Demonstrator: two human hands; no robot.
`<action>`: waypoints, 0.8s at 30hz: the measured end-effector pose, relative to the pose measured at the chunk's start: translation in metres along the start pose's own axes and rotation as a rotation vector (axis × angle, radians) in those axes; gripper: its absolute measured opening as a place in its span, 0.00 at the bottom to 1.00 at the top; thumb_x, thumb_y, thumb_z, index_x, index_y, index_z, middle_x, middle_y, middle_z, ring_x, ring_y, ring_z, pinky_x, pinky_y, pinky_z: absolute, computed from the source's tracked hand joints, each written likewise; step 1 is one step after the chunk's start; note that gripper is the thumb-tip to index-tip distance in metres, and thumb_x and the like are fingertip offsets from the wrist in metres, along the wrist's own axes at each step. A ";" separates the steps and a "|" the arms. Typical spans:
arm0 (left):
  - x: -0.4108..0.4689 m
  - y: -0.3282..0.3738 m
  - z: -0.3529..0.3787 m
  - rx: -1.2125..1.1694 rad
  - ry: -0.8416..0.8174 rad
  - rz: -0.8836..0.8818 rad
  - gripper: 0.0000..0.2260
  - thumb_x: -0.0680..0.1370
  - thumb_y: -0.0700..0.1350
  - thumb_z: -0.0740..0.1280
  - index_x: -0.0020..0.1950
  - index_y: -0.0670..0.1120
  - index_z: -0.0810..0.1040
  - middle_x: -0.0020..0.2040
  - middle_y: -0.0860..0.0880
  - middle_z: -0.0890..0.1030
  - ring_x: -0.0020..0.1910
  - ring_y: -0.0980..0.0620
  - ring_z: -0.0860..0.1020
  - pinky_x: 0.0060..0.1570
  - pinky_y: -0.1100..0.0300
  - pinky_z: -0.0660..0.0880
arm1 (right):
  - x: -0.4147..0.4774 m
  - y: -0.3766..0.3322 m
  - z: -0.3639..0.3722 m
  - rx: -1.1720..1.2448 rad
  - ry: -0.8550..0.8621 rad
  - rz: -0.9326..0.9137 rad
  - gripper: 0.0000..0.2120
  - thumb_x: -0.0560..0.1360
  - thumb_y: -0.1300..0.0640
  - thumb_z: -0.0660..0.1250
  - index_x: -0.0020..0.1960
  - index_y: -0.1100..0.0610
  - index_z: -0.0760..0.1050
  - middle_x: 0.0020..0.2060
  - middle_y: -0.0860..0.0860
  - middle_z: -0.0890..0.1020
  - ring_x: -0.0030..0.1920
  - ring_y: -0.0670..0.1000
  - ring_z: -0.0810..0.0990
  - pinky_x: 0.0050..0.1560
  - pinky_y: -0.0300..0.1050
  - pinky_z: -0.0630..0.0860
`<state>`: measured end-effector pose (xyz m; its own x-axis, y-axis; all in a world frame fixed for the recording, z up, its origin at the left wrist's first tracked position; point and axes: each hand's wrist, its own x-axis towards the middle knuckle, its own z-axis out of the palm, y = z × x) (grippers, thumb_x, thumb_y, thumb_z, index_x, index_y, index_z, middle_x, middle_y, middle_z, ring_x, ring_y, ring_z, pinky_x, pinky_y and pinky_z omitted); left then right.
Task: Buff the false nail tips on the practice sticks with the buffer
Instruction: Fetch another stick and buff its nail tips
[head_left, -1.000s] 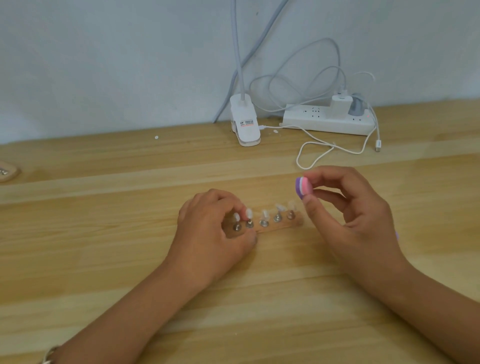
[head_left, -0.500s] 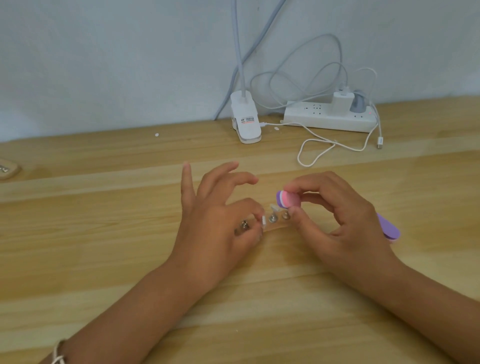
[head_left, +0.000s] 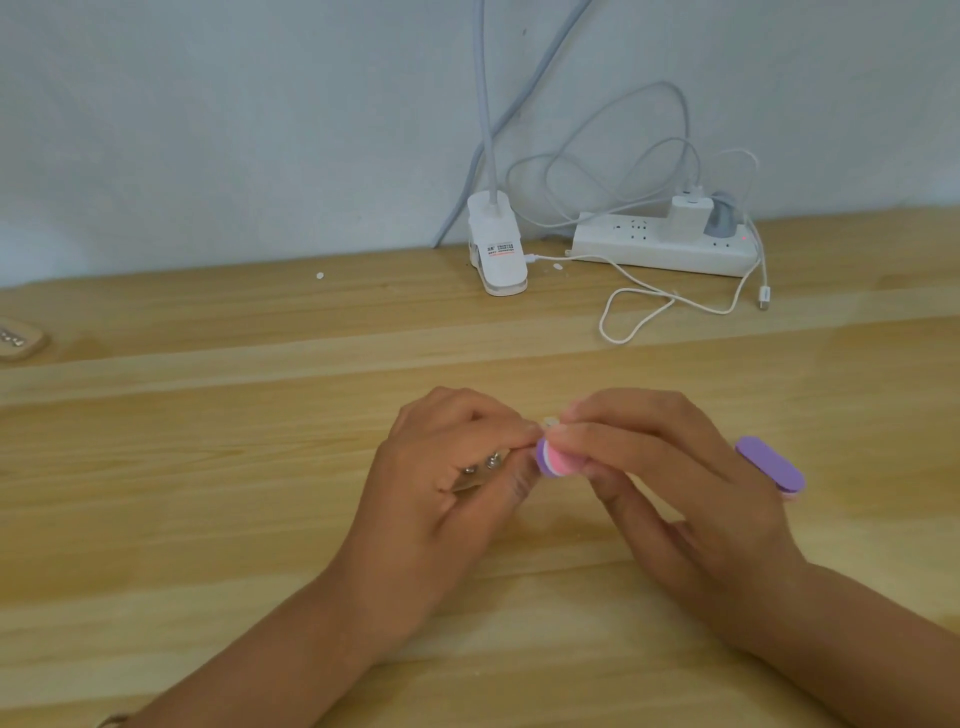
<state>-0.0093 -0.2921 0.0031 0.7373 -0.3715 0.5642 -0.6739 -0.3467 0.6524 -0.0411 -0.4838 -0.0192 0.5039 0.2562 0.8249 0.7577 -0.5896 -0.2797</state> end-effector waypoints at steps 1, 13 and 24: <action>0.000 0.000 0.000 0.015 -0.006 0.002 0.06 0.76 0.48 0.67 0.48 0.52 0.84 0.44 0.57 0.79 0.48 0.56 0.77 0.49 0.52 0.73 | 0.000 0.001 0.000 -0.005 0.000 0.010 0.14 0.76 0.71 0.67 0.60 0.61 0.78 0.56 0.52 0.80 0.58 0.51 0.80 0.59 0.45 0.76; -0.001 -0.001 0.001 0.073 -0.117 0.054 0.10 0.79 0.47 0.62 0.49 0.48 0.82 0.45 0.55 0.79 0.48 0.56 0.76 0.52 0.54 0.70 | -0.001 -0.003 0.000 0.015 -0.044 -0.016 0.14 0.76 0.73 0.65 0.58 0.60 0.79 0.54 0.55 0.81 0.57 0.53 0.81 0.58 0.45 0.77; -0.001 -0.004 0.001 0.031 -0.088 0.036 0.09 0.79 0.46 0.62 0.48 0.48 0.83 0.43 0.56 0.80 0.46 0.55 0.77 0.51 0.54 0.70 | 0.002 -0.002 0.000 -0.017 -0.044 0.034 0.13 0.77 0.73 0.65 0.57 0.62 0.81 0.53 0.54 0.80 0.54 0.53 0.81 0.55 0.47 0.77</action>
<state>-0.0077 -0.2915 -0.0003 0.7066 -0.4578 0.5395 -0.7020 -0.3579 0.6157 -0.0420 -0.4824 -0.0167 0.5475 0.2692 0.7923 0.7330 -0.6111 -0.2988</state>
